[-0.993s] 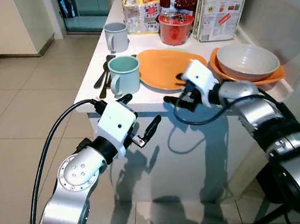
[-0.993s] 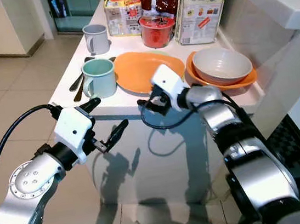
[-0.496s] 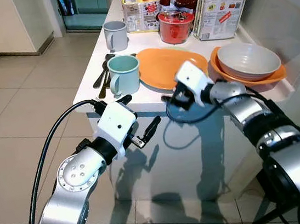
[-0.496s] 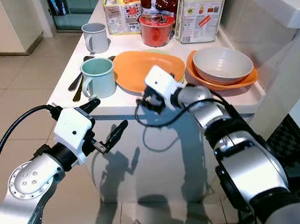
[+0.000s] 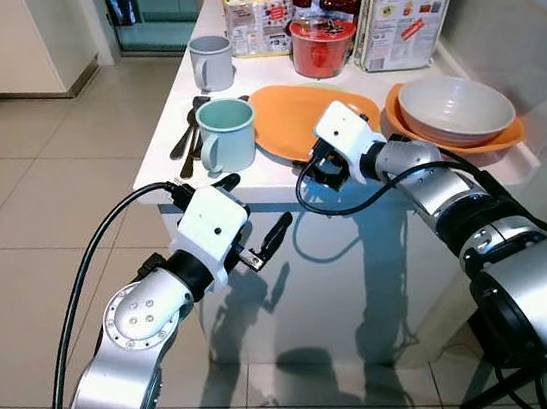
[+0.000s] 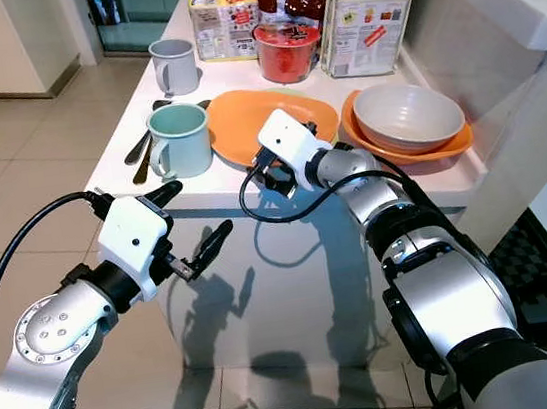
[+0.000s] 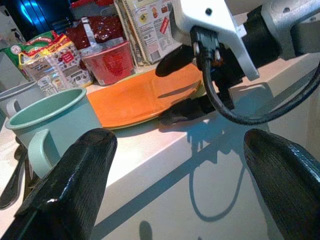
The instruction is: Setting the table
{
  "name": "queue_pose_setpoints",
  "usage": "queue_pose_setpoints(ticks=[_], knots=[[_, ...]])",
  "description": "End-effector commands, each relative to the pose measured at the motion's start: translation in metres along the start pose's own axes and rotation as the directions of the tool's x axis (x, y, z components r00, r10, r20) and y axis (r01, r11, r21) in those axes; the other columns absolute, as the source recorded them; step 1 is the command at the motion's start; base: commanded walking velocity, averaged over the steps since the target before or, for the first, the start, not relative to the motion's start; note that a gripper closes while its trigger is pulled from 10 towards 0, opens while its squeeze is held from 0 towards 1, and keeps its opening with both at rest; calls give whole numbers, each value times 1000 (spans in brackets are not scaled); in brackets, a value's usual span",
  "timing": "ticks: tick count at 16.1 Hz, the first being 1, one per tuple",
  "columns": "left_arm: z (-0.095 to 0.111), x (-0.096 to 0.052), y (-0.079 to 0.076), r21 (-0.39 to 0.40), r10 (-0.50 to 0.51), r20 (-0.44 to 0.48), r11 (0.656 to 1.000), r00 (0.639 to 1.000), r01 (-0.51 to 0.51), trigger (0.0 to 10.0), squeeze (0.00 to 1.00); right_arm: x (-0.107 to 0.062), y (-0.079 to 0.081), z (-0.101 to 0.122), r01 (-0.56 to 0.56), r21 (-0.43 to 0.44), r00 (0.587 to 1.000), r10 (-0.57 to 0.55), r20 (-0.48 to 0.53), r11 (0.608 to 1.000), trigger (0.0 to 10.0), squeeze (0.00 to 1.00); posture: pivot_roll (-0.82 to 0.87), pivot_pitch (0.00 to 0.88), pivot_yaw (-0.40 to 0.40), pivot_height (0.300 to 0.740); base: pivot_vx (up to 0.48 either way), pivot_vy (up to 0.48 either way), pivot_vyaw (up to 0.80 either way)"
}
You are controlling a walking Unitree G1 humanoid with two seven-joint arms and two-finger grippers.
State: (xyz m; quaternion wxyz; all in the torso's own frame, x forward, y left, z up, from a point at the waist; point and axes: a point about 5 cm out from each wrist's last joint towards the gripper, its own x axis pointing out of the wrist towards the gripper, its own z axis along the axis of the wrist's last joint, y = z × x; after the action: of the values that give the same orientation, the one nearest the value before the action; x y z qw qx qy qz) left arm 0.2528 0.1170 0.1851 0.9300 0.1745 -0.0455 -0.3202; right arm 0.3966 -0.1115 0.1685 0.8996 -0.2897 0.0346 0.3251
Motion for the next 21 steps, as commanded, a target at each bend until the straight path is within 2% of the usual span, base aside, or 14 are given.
queue_pose_setpoints(ticks=[1, 4, 5, 7, 8, 9, 10, 13, 21], knots=[[4, 0, -2, 15, -8, 5, 1000, 1000, 8, 10000, 0, 0, -6, 6, 17, -53, 1000, -17, 1, 998, 10000, 0, 42, 0, -80, 740, 0, 0, 0], [4, -1, -2, 17, -9, 2, 1000, 1000, 9, 10000, 0, 2, -4, 7, 11, -99, 1000, -13, -17, 995, 10000, 0, 45, 0, -81, 740, 0, 0, 0], [4, -1, -2, 18, -8, 2, 1000, 1000, 8, 10000, 0, 2, -4, 7, 9, -107, 1000, -12, -22, 994, 8588, 0, 45, 0, -81, 740, 0, 0, 0], [4, -1, -2, 20, -7, 0, 1000, 1000, 7, 10000, 0, 3, -3, 5, 0, -114, 999, -5, -47, 993, 3294, 0, 48, 0, -81, 740, 0, 0, 0], [4, -1, -2, 20, -7, 0, 1000, 1000, 7, 10000, 0, 2, -3, 3, -8, -88, 998, 3, -61, 996, 824, 0, 48, 0, -81, 740, 0, 0, 0], [4, -1, -2, 20, -7, 0, 1000, 1000, 7, 10000, 0, 2, -3, 1, -13, -67, 998, 9, -66, 998, 0, 0, 48, 0, -81, 740, 0, 0, 0], [4, 0, -2, 19, -9, 0, 1000, 1000, 9, 10000, 0, 1, -1, -4, -43, -5, 995, 42, -86, 999, 0, 0, 46, 0, -81, 740, 0, 0, 0], [4, 0, -2, 20, -7, 1, 1000, 1000, 7, 10000, 0, 0, 2, -9, -72, 45, 992, 77, -100, 996, 0, 0, 46, 0, -81, 740, 0, 0, 0], [4, -1, -2, 22, -5, -1, 1000, 1000, 5, 10000, 0, -1, 0, -9, -61, 63, 992, 67, -103, 996, 0, 0, 47, 0, -80, 740, 0, 0, 0]])
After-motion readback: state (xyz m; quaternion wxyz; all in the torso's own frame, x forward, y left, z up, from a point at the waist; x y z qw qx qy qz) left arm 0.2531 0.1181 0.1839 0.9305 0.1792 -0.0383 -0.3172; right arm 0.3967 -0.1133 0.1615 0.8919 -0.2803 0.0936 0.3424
